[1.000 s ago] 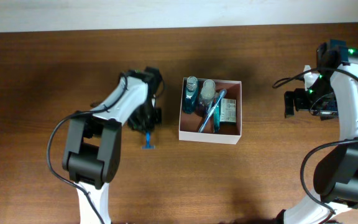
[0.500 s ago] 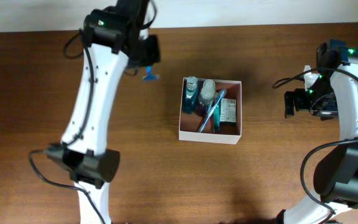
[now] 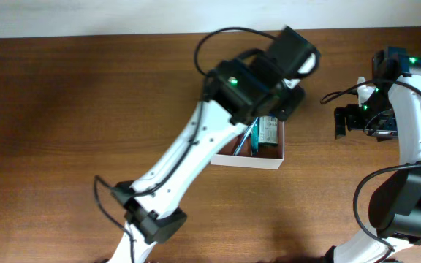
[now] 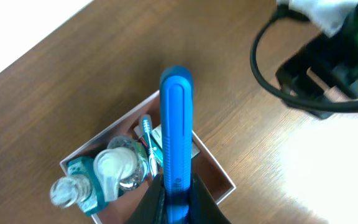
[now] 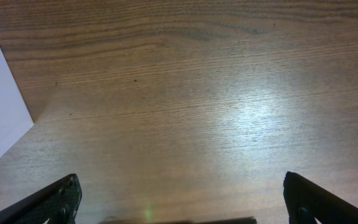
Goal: Pack container
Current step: 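Lift the razor and carry it over the pink box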
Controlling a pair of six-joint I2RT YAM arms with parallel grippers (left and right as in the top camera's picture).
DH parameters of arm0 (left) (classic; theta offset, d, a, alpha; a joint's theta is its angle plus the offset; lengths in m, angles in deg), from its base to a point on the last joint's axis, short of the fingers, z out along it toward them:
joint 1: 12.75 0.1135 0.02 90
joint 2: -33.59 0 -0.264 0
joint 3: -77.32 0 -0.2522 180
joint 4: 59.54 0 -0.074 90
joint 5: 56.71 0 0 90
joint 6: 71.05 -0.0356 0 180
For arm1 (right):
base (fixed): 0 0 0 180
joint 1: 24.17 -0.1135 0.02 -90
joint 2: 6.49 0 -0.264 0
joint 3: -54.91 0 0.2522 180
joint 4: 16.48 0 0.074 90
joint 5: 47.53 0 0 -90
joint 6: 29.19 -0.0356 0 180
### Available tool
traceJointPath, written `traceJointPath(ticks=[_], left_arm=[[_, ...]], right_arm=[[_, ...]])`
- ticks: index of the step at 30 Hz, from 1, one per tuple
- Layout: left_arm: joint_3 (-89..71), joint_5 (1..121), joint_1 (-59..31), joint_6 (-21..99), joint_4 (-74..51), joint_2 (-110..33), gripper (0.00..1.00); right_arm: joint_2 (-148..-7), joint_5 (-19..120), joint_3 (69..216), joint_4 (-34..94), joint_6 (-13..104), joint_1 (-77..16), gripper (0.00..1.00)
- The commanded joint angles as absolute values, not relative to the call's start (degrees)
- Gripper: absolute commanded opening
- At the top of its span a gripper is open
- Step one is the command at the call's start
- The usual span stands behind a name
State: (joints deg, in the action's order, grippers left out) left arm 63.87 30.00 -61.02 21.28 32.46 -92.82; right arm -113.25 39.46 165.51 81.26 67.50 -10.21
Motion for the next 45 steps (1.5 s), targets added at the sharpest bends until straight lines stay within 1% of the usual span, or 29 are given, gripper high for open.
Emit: traceJointPath(ticks=[1, 7, 15, 18, 24, 25, 26, 40, 43, 45], left_arm=[[63.8, 27.0, -60.8, 17.6, 32.5, -97.7, 0.01], [63.8, 27.0, -60.6, 17.6, 33.1, -104.1, 0.01], [63.8, 27.0, -60.6, 18.1, 34.6, -108.2, 0.02], [63.8, 27.0, -60.6, 18.1, 35.0, -109.0, 0.08], [63.8, 27.0, -60.4, 18.1, 35.4, -109.3, 0.09], [63.8, 27.0, -60.3, 18.3, 35.5, -109.3, 0.13], [63.8, 27.1, -60.2, 18.3, 35.5, -109.3, 0.14], [63.8, 29.2, -58.2, 19.6, 37.0, -109.3, 0.18], [63.8, 29.2, -58.2, 19.6, 37.0, -109.3, 0.24], [63.8, 29.2, -58.2, 19.6, 37.0, -109.3, 0.32]], right_arm=[[-111.9, 39.0, 165.5, 81.3, 67.9, -10.3, 0.99], [-111.9, 39.0, 165.5, 81.2, 67.9, -10.3, 0.99], [-111.9, 39.0, 165.5, 81.3, 67.9, -10.3, 0.99], [-111.9, 39.0, 165.5, 81.2, 67.9, -10.3, 0.99], [-111.9, 39.0, 165.5, 81.2, 67.9, -10.3, 0.99], [-111.9, 39.0, 165.5, 81.2, 67.9, -10.3, 0.99], [-111.9, 39.0, 165.5, 81.2, 67.9, -10.3, 0.99], [-111.9, 39.0, 165.5, 81.2, 67.9, -10.3, 0.99], [-111.9, 39.0, 165.5, 81.2, 67.9, -10.3, 0.99], [-111.9, 39.0, 165.5, 81.2, 67.9, -10.3, 0.99]])
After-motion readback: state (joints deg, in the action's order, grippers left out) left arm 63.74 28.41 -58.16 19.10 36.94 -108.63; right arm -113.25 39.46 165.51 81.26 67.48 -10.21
